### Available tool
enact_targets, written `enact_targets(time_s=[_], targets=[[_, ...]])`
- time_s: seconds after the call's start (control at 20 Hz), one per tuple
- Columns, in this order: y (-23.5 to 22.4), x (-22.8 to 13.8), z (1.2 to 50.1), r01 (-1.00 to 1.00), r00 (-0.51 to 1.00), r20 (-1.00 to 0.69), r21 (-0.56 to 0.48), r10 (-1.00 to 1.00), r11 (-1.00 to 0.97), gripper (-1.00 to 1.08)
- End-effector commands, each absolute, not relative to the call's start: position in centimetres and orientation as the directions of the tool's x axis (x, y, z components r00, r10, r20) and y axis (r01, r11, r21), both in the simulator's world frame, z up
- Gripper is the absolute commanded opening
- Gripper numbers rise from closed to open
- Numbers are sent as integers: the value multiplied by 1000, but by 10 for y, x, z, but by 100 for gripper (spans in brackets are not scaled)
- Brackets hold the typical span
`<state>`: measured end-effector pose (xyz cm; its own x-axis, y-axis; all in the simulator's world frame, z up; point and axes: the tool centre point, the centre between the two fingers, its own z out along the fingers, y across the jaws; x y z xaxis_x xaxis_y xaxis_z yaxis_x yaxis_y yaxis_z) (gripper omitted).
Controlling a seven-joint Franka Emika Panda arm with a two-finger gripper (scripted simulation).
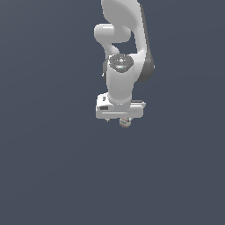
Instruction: Pick up the object and move it to a goal position.
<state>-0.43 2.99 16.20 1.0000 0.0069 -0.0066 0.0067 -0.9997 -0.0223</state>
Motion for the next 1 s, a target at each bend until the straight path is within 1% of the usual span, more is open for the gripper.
enact_targets(time_s=[0.0,0.55,0.95], targets=[[30,-4,162,7,1000,-7,-22,7,-1000,100],[17,1,161,-41,999,-11,-45,-41,-998,100],[21,-5,156,13,1000,-9,-40,13,-999,100]])
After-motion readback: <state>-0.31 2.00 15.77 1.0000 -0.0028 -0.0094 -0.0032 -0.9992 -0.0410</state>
